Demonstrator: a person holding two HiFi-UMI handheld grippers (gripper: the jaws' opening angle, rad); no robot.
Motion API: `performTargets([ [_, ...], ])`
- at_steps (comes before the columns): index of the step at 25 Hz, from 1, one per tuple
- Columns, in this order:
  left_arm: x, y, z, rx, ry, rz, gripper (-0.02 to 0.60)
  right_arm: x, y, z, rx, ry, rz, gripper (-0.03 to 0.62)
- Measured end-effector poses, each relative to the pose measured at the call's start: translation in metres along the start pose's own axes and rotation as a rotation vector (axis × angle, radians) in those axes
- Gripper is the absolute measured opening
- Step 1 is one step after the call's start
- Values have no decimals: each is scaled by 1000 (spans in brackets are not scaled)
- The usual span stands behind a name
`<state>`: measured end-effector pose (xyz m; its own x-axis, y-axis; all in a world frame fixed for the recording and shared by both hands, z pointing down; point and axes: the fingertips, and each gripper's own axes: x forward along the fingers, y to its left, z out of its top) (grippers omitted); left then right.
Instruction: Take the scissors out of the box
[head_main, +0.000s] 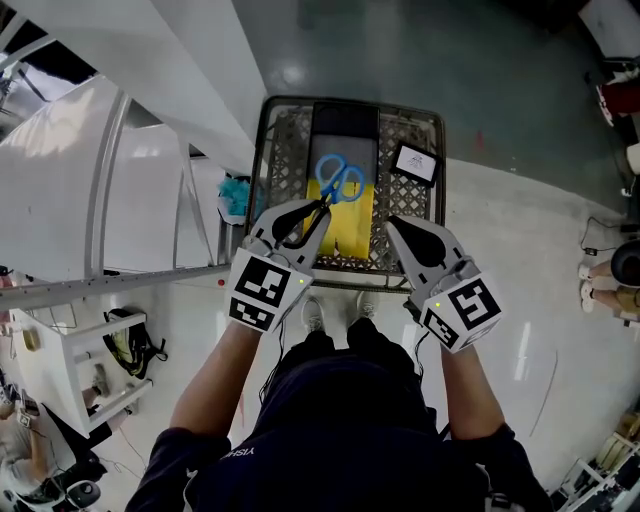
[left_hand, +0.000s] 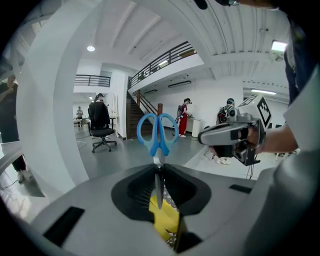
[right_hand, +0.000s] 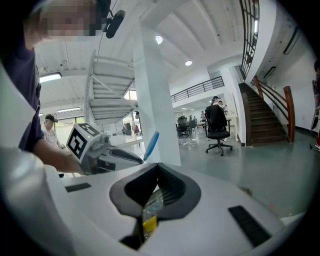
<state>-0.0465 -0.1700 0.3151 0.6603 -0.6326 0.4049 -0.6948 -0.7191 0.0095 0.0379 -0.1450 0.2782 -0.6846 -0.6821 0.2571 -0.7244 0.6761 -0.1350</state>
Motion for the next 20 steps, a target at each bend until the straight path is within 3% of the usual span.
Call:
performTargets([
  [20,-10,1,0,-29,-22,-1,74,1,12,4,-29,15,2,17],
])
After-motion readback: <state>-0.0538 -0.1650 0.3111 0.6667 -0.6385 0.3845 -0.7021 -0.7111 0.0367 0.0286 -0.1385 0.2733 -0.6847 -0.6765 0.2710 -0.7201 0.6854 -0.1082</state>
